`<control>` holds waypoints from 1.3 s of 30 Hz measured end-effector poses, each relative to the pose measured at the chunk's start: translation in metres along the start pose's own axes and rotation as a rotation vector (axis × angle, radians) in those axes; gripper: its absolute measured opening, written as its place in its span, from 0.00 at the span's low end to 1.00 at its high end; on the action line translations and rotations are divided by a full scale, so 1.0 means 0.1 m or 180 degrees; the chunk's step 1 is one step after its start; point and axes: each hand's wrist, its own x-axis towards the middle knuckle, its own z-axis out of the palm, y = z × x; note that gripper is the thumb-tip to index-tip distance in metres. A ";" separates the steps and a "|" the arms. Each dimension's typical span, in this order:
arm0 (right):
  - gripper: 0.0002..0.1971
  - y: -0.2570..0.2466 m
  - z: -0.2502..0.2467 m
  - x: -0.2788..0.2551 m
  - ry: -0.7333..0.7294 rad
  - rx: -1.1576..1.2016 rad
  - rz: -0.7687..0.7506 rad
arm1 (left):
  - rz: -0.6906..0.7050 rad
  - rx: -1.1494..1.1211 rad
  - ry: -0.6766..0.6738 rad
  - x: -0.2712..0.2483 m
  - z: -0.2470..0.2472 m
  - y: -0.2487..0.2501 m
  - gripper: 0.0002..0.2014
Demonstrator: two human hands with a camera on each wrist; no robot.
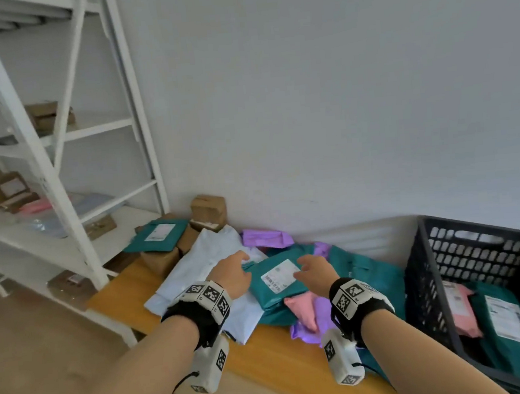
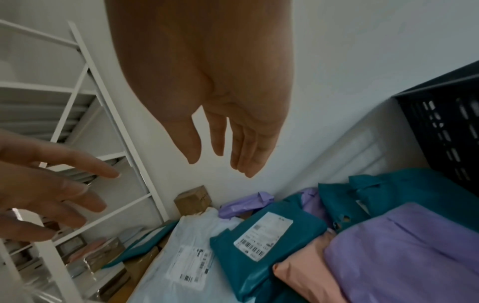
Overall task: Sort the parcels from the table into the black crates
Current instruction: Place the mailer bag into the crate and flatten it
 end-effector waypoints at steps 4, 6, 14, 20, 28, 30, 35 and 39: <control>0.23 -0.16 0.33 0.20 -0.0067 0.0009 0.0081 | -0.0137 -0.0032 0.0064 0.14 -0.06 -0.47 0.19; 0.24 -0.27 0.48 0.35 -0.0120 0.0029 0.0092 | -0.0223 -0.0040 0.0050 0.23 -0.07 -0.67 0.19; 0.24 -0.71 0.99 1.22 -0.0386 0.0220 0.0006 | -0.0487 0.0041 -0.0060 0.83 -0.11 -1.34 0.20; 0.25 -0.91 1.18 1.85 -0.0597 0.0384 0.0135 | -0.0622 0.0148 -0.0273 1.44 -0.24 -1.57 0.20; 0.26 -0.81 1.27 2.41 -0.0651 0.0232 0.0527 | -0.0491 0.0146 -0.0641 2.16 -0.11 -1.71 0.23; 0.27 -0.77 1.29 2.55 -0.0598 0.0190 0.0632 | -0.0423 0.0183 -0.0756 2.36 -0.05 -1.74 0.23; 0.25 -0.71 1.27 2.85 -0.0414 -0.0056 0.0909 | -0.0133 0.0282 -0.0999 2.88 0.01 -1.71 0.25; 0.26 -0.69 1.24 3.09 -0.0219 -0.0321 0.1073 | 0.0203 0.0368 -0.1192 3.27 0.04 -1.66 0.26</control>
